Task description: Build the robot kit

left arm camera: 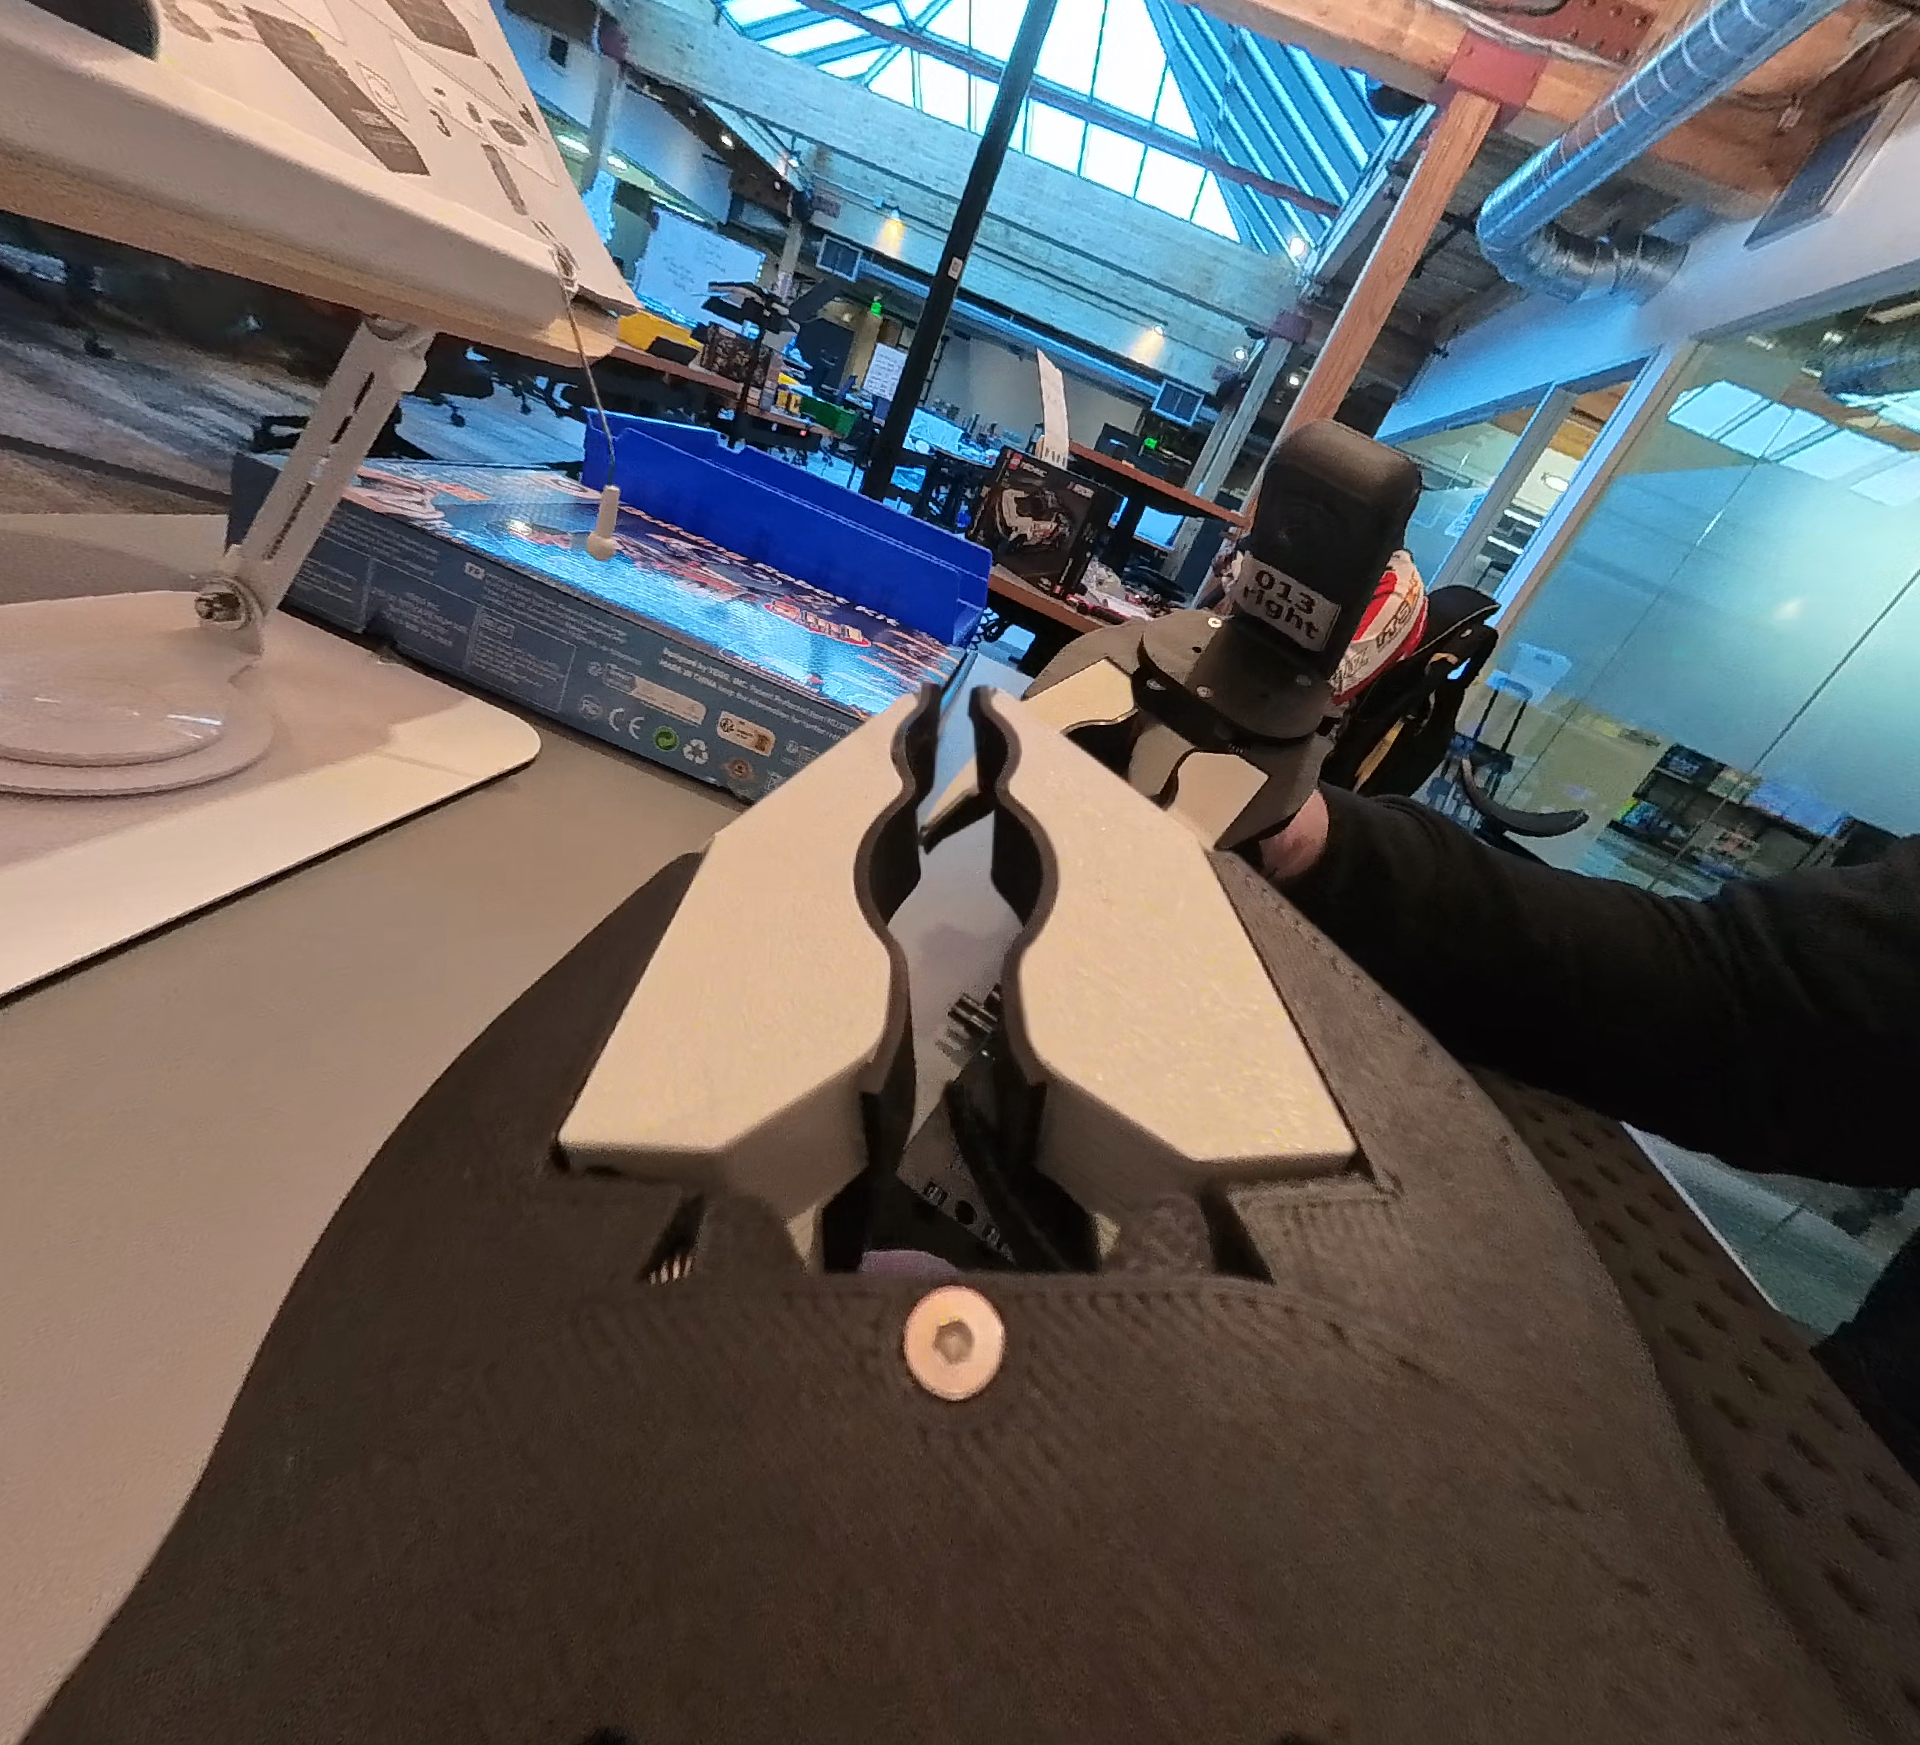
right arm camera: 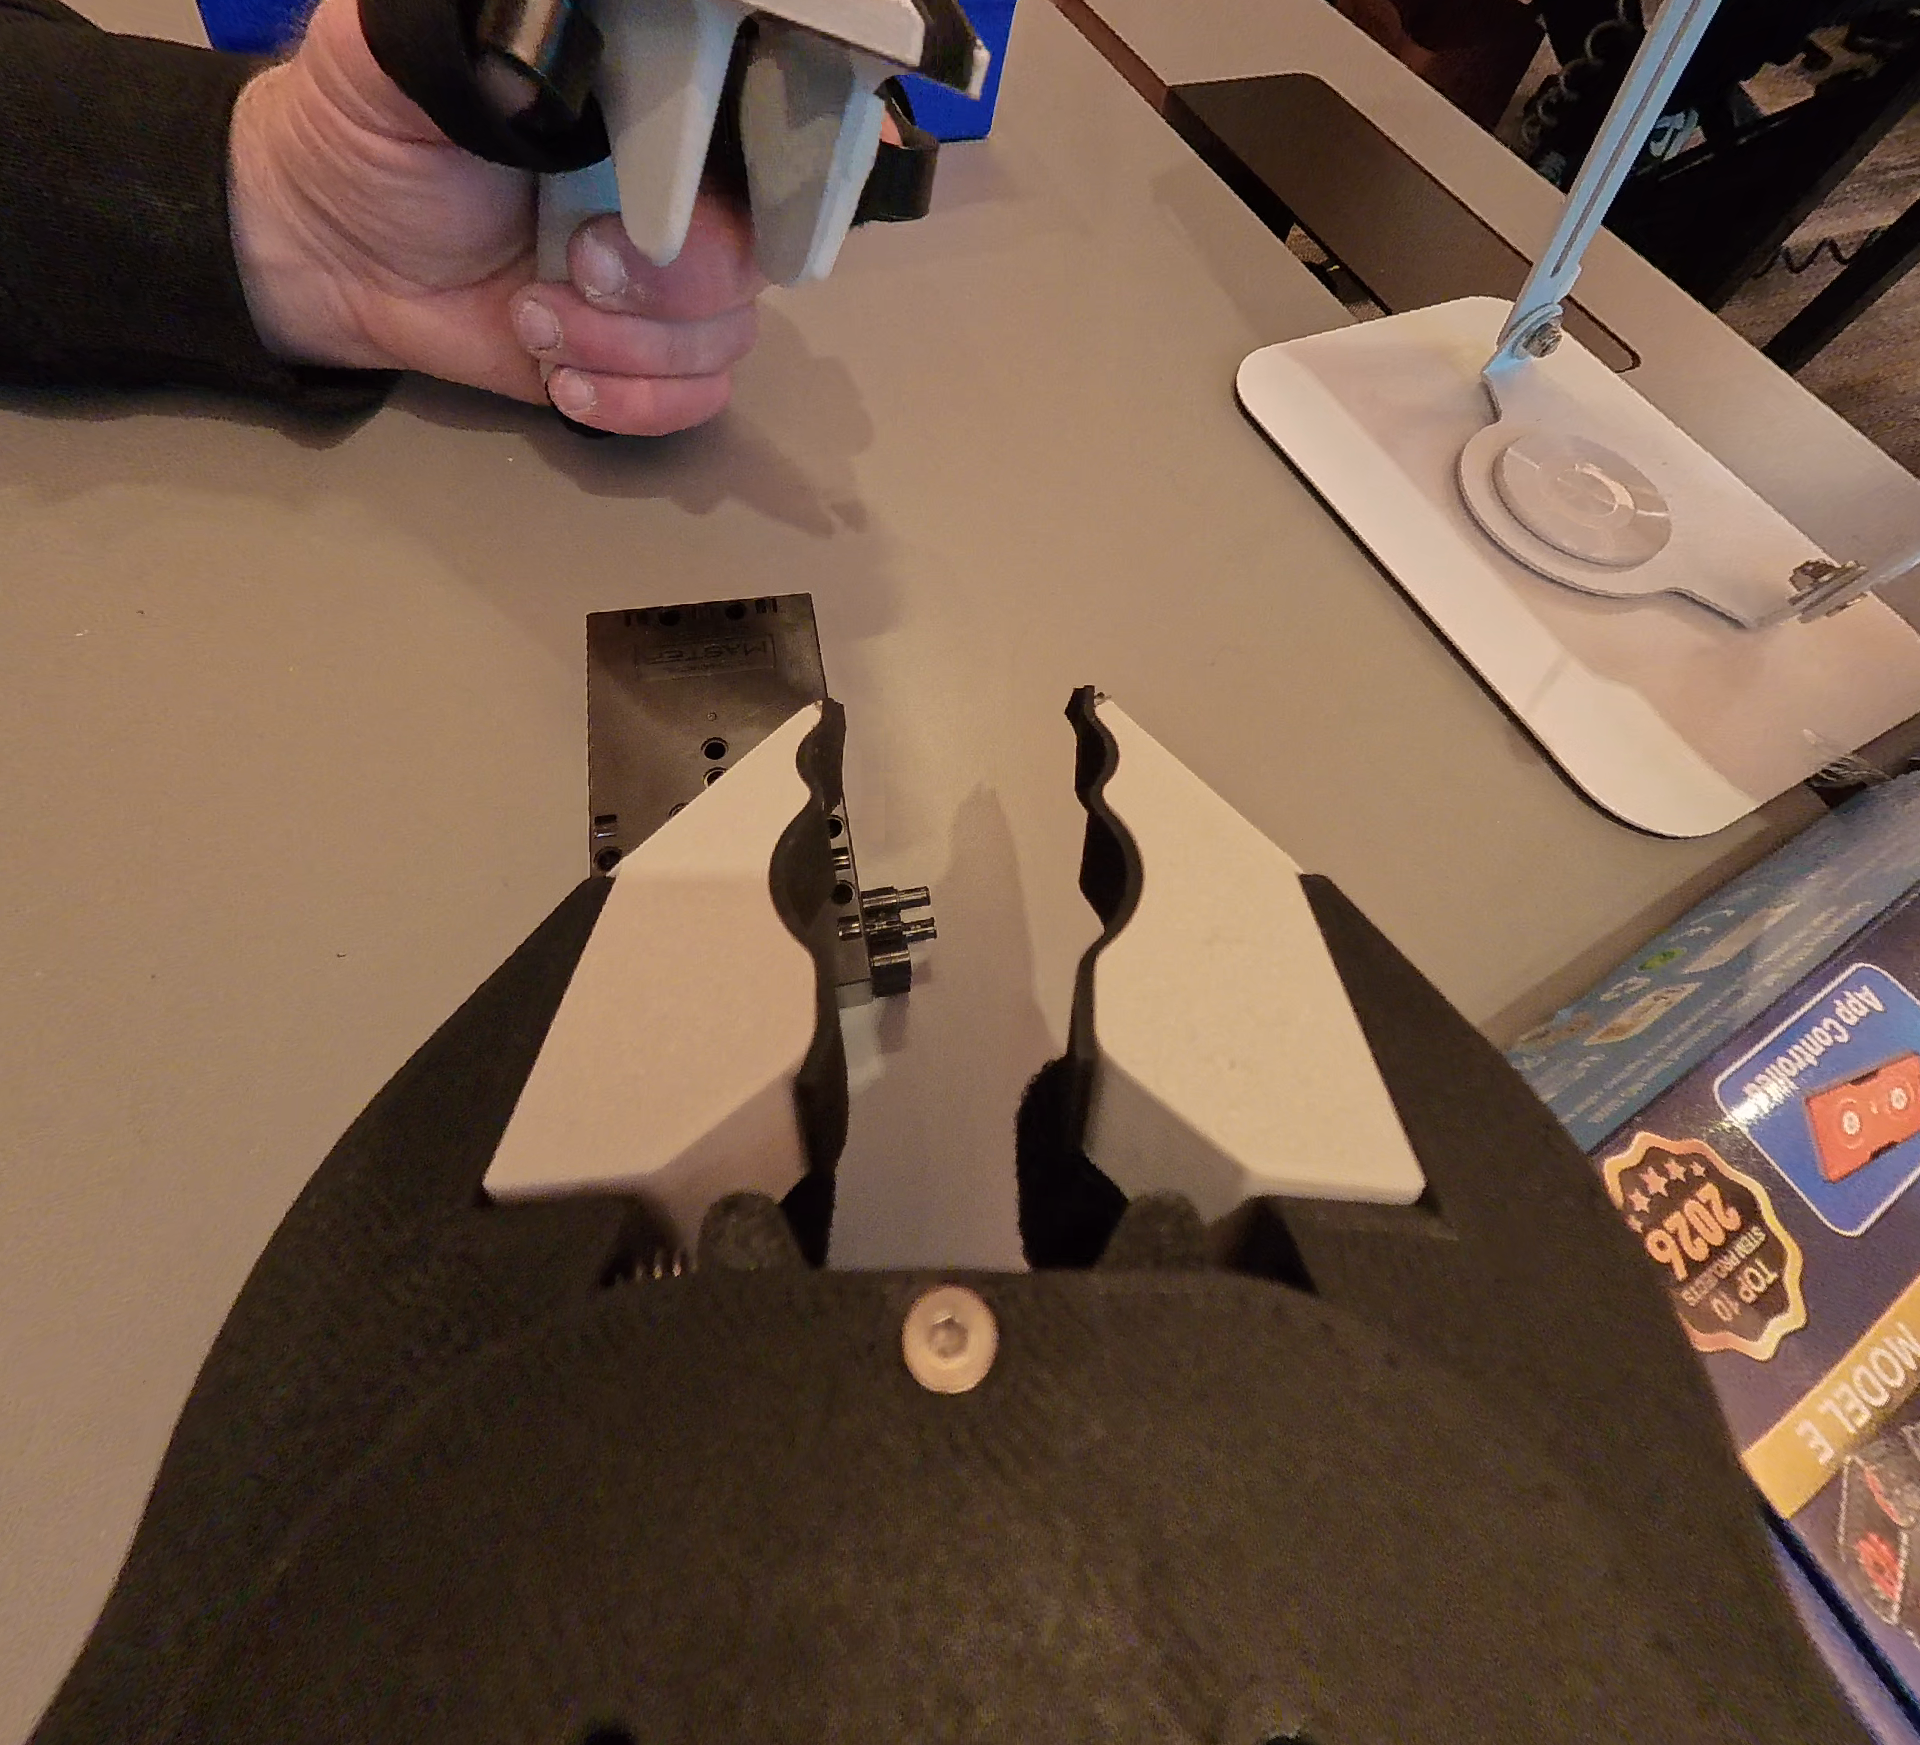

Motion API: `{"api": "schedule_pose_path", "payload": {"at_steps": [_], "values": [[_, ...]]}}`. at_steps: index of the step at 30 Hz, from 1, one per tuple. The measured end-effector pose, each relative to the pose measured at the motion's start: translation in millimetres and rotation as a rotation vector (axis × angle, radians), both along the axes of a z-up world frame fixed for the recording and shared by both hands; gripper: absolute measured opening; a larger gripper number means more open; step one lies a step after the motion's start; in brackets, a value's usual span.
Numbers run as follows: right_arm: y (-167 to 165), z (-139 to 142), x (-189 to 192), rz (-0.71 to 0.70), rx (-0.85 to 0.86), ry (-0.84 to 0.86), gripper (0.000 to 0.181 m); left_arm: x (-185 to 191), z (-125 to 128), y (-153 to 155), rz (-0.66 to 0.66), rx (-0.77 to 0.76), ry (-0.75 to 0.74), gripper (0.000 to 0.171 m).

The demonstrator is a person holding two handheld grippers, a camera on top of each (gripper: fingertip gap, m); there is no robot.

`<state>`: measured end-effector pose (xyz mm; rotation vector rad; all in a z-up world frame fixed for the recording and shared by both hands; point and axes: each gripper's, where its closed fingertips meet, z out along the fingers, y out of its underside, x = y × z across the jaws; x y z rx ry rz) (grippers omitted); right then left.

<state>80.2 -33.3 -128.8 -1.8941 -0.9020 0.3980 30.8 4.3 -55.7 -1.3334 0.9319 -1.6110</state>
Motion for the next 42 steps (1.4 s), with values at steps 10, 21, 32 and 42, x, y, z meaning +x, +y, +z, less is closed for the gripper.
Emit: {"api": "schedule_pose_path", "payload": {"at_steps": [10,21,32,42], "values": [[0,-1,0,-0.002,-0.001,-0.006,0.044,-4,5,-2,-0.083,-0.101,-0.056,0.003],[0,-2,1,-0.003,-0.006,-0.010,0.043,-12,16,1,-0.171,-0.256,-0.158,0.006],[0,-2,0,-0.003,-0.005,-0.011,0.043,-12,14,5,-0.148,-0.254,-0.149,0.011],[1,2,2,-0.005,0.001,0.020,0.047,-21,36,-38,-0.425,-0.257,-0.226,0.061]]}}
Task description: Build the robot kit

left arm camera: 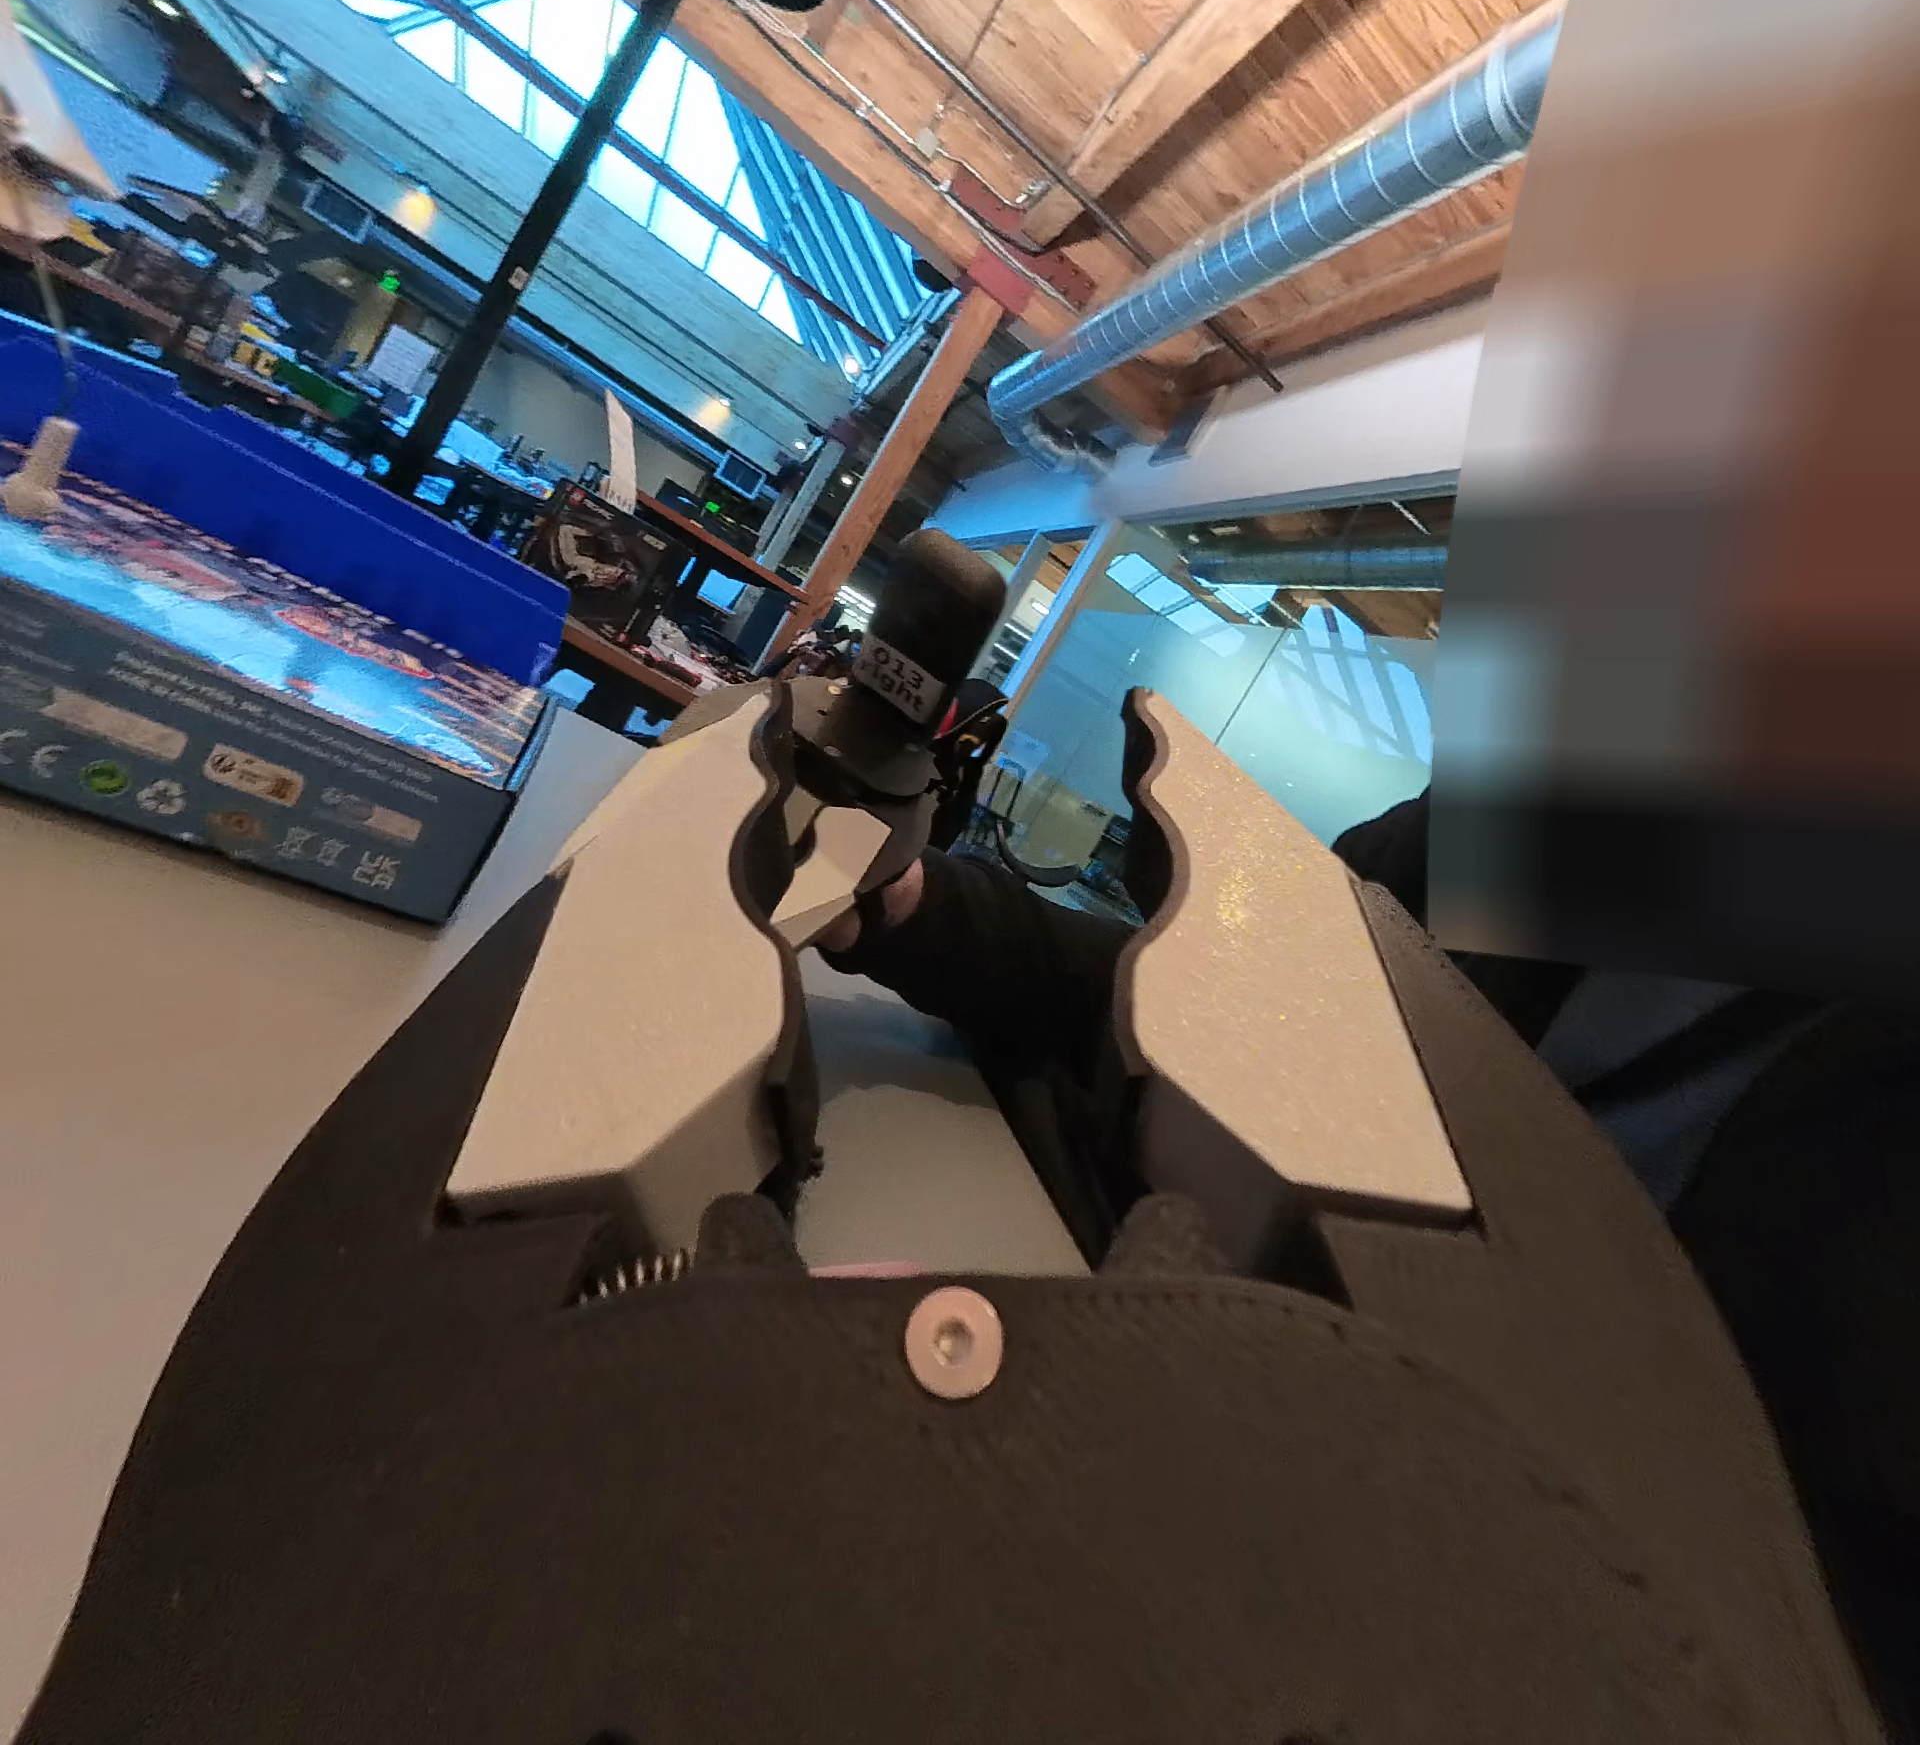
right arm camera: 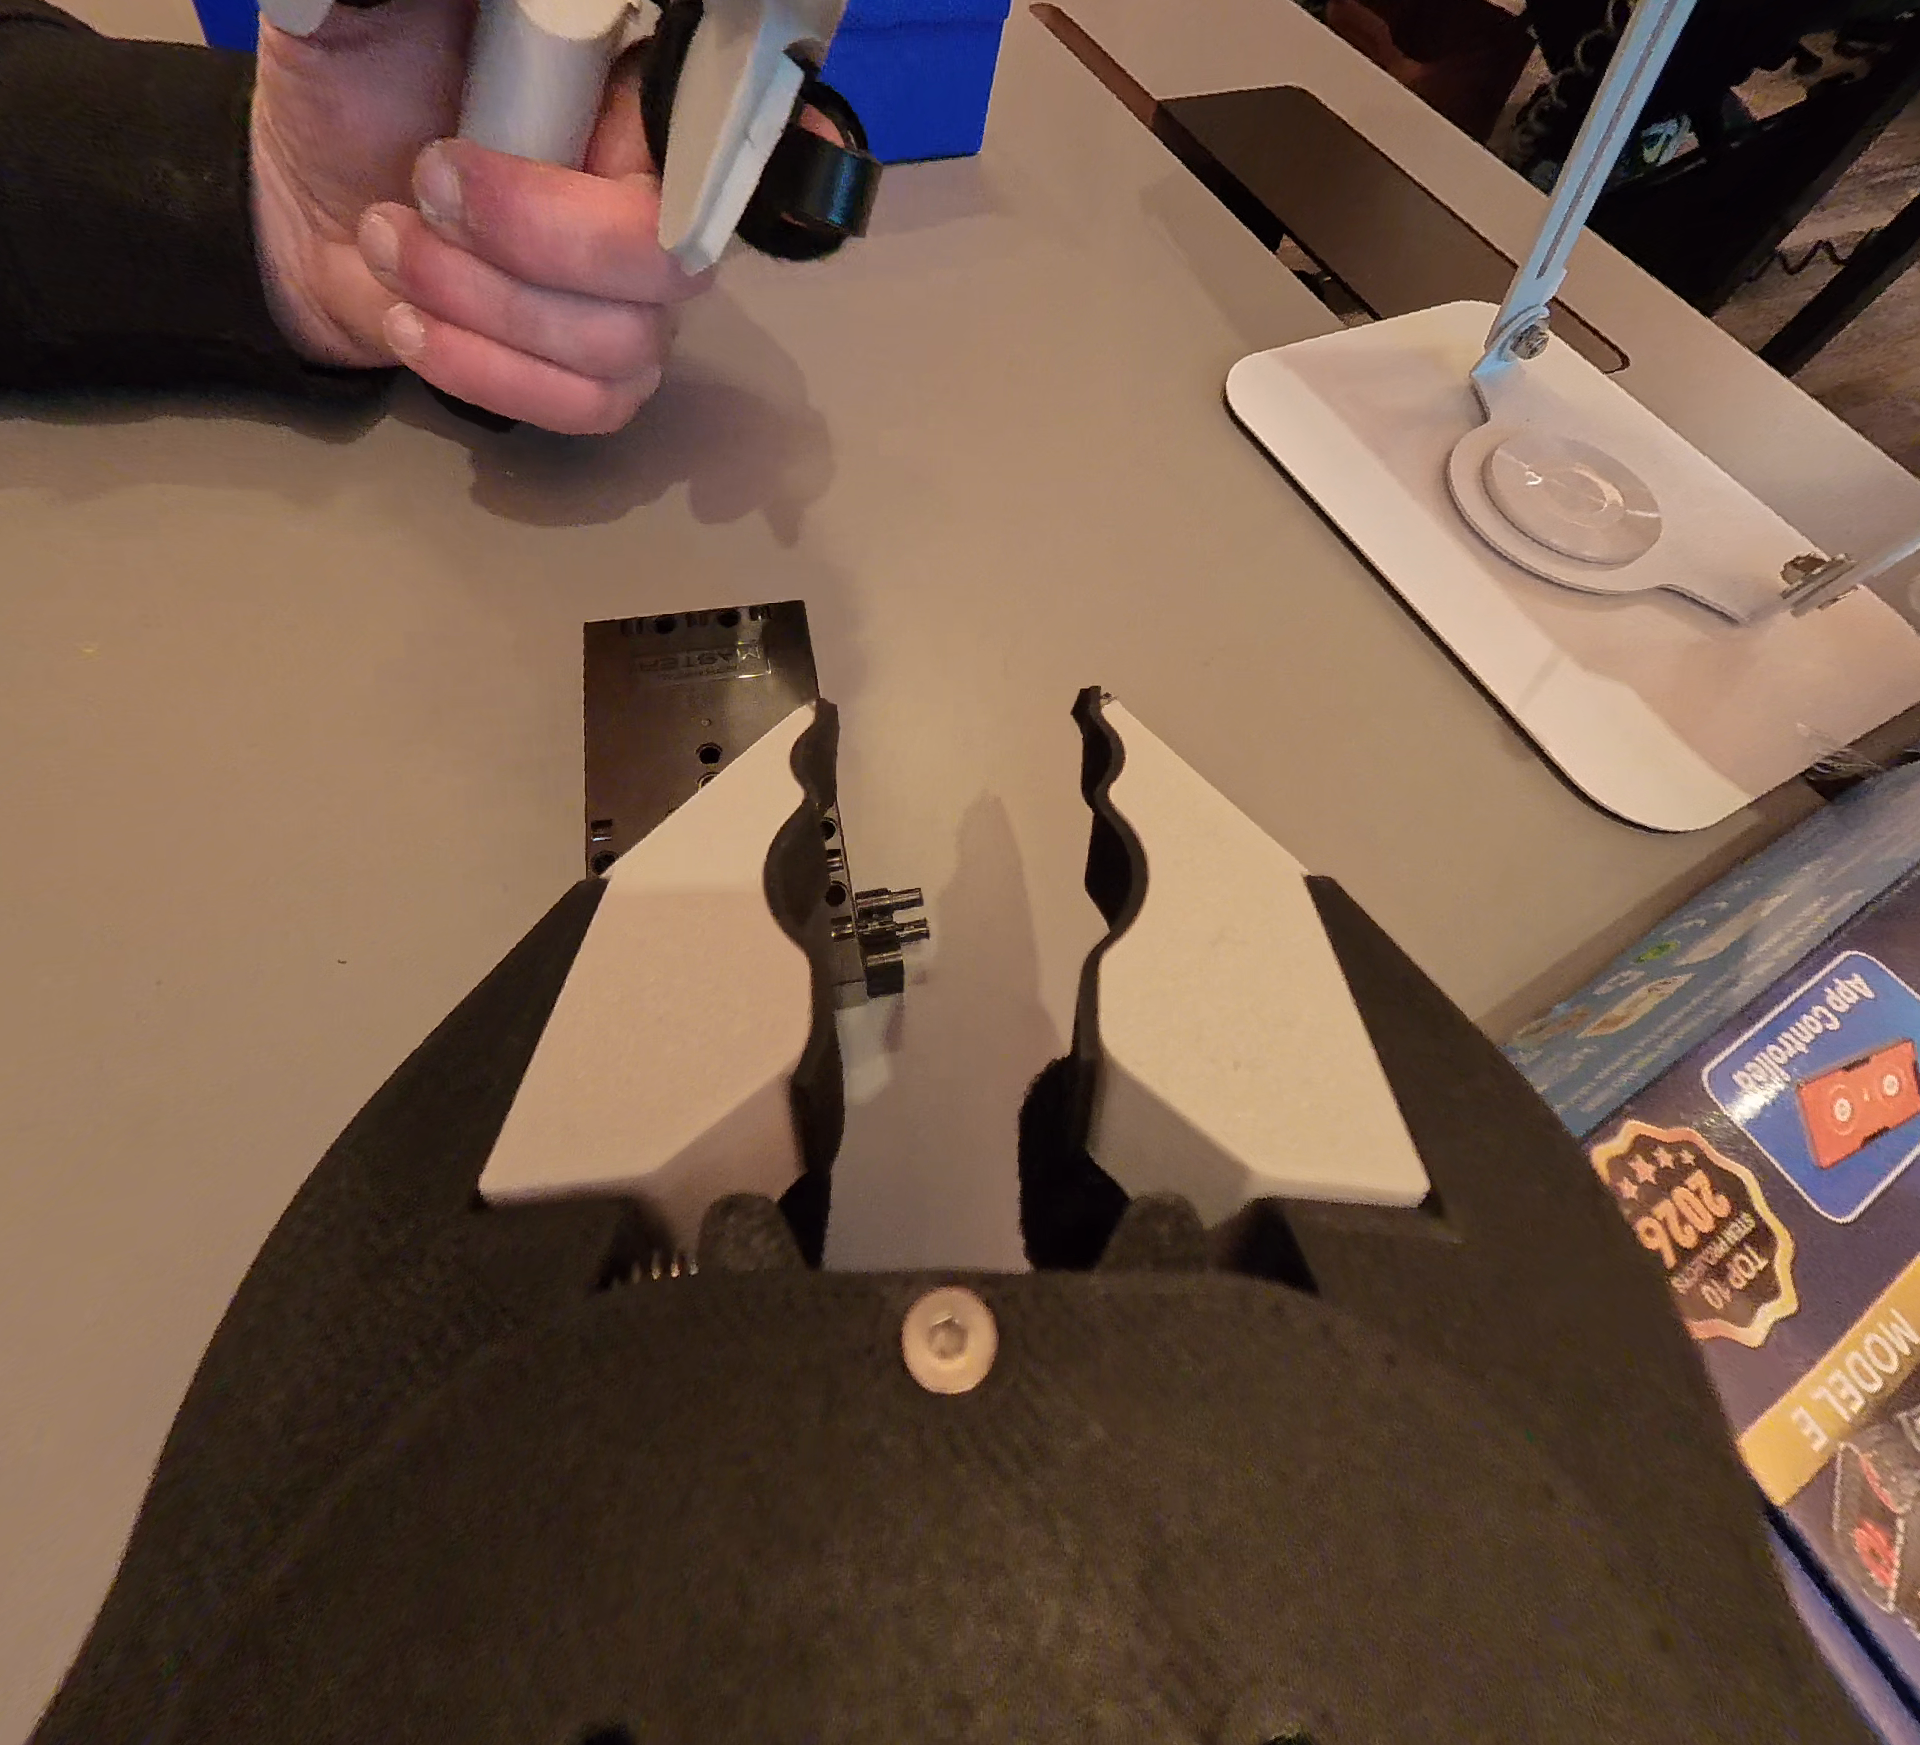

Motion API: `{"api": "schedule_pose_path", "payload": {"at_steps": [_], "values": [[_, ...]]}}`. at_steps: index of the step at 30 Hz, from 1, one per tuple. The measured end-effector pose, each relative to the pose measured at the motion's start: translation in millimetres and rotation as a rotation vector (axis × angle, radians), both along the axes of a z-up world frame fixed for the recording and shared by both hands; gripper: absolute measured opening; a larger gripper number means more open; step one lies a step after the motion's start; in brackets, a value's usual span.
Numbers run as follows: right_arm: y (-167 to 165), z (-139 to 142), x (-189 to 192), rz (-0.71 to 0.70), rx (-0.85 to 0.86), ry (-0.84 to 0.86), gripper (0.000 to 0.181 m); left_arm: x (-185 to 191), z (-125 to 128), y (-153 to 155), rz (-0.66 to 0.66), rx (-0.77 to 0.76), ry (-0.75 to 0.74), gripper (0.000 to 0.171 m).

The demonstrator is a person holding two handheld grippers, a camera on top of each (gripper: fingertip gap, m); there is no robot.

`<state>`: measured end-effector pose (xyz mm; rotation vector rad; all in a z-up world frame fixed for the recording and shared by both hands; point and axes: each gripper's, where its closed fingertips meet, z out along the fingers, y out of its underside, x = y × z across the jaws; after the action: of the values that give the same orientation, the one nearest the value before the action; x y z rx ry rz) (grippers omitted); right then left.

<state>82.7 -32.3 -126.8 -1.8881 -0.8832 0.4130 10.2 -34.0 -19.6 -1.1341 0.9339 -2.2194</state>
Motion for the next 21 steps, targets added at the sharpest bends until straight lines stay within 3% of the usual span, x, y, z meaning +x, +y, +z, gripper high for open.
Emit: {"api": "schedule_pose_path", "payload": {"at_steps": [3,7,13,16,18,21], "values": [[-1,1,-1,0.002,0.006,-0.004,0.046,-6,5,-2,-0.026,-0.001,-0.032,0.058],[-1,-1,-2,0.003,0.001,-0.014,0.045,-26,22,-7,-0.068,0.028,-0.148,0.000],[-1,2,-1,0.004,0.006,-0.007,0.045,-42,43,-27,-0.129,0.103,-0.224,0.000],[-2,3,-3,0.011,0.011,-0.001,0.046,-40,41,-33,-0.146,0.120,-0.208,0.005],[-2,4,-4,0.016,0.019,0.002,0.047,-28,34,-34,-0.077,0.200,-0.140,0.010],[-2,8,-3,0.010,0.033,0.010,0.049,5,15,-27,0.209,0.490,0.055,0.021]]}}
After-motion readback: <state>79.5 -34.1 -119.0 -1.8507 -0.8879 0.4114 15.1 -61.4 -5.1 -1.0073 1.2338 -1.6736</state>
